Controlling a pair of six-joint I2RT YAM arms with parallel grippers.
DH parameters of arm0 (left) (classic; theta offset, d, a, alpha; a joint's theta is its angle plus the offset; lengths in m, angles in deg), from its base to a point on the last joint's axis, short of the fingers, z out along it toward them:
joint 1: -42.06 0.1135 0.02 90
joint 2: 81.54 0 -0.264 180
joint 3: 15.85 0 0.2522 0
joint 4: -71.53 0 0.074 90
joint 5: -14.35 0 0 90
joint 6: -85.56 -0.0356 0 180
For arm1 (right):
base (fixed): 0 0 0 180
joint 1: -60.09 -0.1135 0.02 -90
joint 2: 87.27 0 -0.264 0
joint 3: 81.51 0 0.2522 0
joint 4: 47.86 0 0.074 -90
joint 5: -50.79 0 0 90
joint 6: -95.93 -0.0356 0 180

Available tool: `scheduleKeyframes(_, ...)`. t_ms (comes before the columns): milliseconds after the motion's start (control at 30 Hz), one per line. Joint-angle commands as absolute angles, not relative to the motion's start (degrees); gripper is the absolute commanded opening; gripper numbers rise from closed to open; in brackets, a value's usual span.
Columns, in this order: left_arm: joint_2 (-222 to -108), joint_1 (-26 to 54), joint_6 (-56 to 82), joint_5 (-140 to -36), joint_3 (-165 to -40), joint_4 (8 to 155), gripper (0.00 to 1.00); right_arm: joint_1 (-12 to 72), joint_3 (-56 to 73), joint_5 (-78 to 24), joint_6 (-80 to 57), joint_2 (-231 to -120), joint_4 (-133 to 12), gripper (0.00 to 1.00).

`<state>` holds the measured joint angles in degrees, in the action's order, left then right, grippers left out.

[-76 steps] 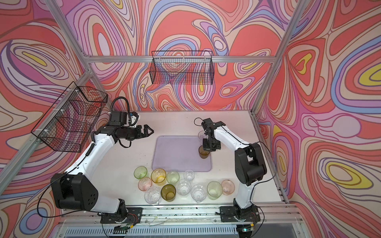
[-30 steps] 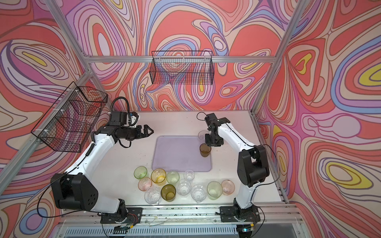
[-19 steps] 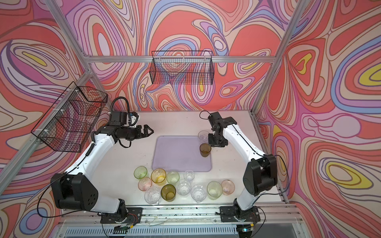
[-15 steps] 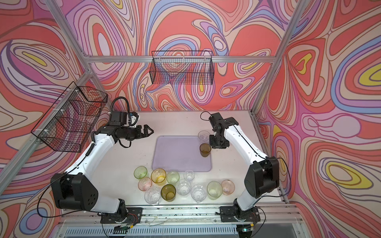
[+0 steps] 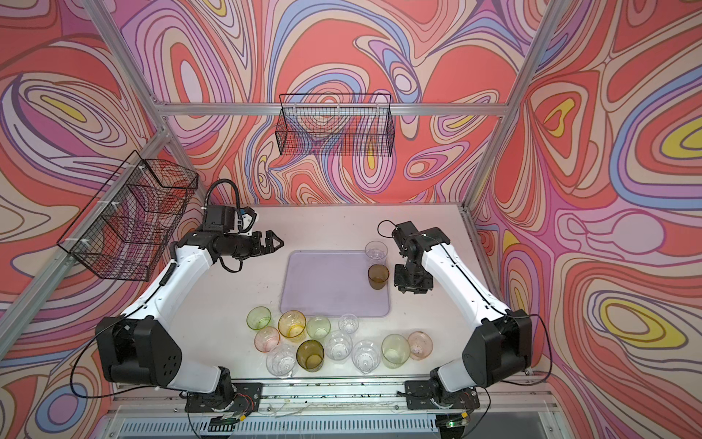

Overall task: Place the glasses into the tray
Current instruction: Pick up the glass from the bottom-right of the table.

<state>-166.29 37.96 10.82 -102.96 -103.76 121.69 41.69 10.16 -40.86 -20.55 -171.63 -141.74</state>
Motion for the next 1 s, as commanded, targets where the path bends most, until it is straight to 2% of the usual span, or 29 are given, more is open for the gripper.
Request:
scheduleKeyframes(0,-166.86,37.85,11.07,-104.11,-105.47,122.76,1.0,41.94,8.47,-39.92,-24.82,-168.94,-143.7,0.36)
scheduleKeyframes(233,-166.71,37.79,11.11,-104.21,-105.4,122.69,1.0,41.84,5.27,-38.45,-27.91,-166.64,-145.22,0.37)
scheduleKeyframes(367,-166.71,37.83,11.11,-103.95,-105.46,122.73,1.0,41.87,3.22,-38.17,-30.01,-165.83,-146.35,0.32)
scheduleKeyframes(967,-168.1,37.59,11.95,-104.99,-106.16,122.32,1.0,41.8,-7.01,-33.53,-37.99,-156.69,-143.72,0.35)
